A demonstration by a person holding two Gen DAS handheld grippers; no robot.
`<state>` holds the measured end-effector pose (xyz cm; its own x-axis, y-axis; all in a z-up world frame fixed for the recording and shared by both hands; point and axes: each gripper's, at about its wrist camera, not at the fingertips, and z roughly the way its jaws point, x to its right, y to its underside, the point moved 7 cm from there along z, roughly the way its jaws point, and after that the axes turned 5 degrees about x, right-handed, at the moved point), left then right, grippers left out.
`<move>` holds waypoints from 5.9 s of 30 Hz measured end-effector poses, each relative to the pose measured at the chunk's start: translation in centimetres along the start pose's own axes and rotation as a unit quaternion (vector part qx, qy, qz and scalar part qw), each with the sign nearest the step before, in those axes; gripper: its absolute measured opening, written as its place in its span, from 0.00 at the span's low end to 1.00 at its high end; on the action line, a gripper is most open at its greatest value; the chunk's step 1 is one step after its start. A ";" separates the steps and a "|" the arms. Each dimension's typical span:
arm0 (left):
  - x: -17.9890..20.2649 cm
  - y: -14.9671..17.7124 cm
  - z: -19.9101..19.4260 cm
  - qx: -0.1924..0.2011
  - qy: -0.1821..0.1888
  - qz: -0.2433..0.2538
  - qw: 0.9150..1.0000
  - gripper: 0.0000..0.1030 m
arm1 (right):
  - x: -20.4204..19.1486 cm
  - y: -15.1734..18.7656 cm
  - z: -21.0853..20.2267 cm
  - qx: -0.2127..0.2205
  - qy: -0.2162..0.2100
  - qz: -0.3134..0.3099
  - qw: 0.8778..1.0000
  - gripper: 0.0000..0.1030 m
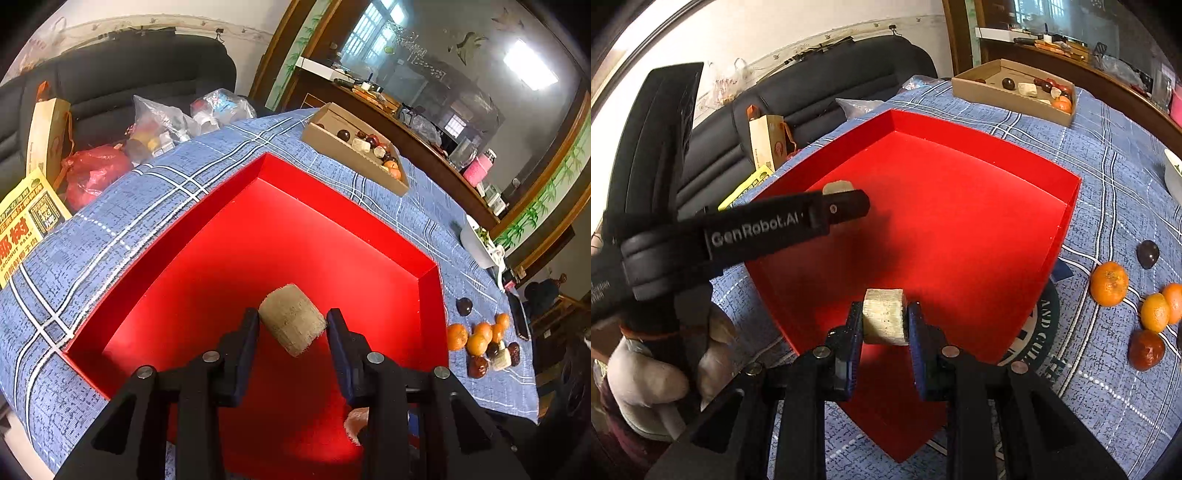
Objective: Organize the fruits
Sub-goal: 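Open both tools to drop the cubes into the red tray, then grasp a round white yam slice with the right tool while the left tool grasps a brown date, then carry the yam slice and date over the red tray with both tools, then open both tools to release the slice and date into the tray, then grasp a tangerine with the right tool while the left tool grasps a small orange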
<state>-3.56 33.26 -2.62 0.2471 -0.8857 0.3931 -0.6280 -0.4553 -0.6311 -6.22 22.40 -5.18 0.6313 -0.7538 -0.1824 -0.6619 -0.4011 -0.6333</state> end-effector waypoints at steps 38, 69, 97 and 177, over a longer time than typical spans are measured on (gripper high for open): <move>21.5 9.1 -0.6 -0.065 0.112 0.229 0.965 0.64 | 27.9 6.0 -13.2 0.099 0.198 0.210 0.952 0.47; 25.6 10.4 5.5 -0.058 0.096 0.300 0.947 0.31 | 28.6 5.9 -13.0 0.120 0.158 0.221 0.955 0.34; 23.5 6.4 -0.3 0.004 0.119 0.232 0.965 0.31 | 28.4 6.0 -15.0 0.165 0.058 0.283 0.943 0.34; 18.8 6.5 -1.9 -0.040 0.094 0.207 0.973 0.52 | 26.9 5.5 -16.4 0.126 0.135 0.225 0.957 0.39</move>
<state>-4.35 13.79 1.93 -0.1737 -0.9561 0.2361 -0.7027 -0.0477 -0.7099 0.51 -8.59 -1.24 0.1564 -0.9410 -0.3000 -0.7023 0.1077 -0.7037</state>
